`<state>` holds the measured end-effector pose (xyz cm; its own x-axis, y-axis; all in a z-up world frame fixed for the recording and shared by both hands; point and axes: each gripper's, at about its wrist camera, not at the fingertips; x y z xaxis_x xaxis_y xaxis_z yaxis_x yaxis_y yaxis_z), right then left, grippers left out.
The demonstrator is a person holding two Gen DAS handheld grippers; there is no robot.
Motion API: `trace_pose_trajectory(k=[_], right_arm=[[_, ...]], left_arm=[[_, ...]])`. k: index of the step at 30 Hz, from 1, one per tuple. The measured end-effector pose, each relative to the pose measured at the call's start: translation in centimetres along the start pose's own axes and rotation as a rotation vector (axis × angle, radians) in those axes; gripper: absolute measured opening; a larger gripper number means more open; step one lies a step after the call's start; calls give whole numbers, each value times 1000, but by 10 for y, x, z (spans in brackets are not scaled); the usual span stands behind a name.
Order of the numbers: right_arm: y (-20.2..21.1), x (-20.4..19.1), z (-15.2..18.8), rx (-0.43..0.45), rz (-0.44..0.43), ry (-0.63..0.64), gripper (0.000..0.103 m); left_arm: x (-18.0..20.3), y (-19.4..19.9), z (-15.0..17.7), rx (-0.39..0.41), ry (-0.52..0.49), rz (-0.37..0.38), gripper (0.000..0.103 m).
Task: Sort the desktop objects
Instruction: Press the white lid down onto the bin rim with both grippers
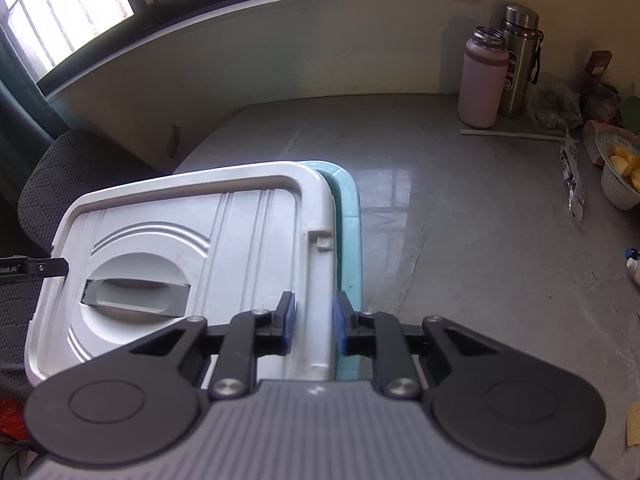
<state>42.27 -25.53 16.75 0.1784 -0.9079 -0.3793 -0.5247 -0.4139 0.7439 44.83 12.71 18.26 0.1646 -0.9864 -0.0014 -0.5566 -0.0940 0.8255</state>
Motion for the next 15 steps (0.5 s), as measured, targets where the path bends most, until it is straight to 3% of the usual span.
trace_pose_trajectory(k=[15], right_arm=[[7, 4, 4, 25, 23, -30, 20]], left_arm=[[22, -8, -22, 15, -37, -7, 53]])
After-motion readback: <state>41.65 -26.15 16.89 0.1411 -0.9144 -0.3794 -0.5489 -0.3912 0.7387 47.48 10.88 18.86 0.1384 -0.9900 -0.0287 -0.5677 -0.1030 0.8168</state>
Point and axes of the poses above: each gripper's, at about its wrist camera, not at the fingertips, and y roughly against the way its jaws point, x to its right, z to its underside, and after that the axes turned 12 degrees about -z, right-handed
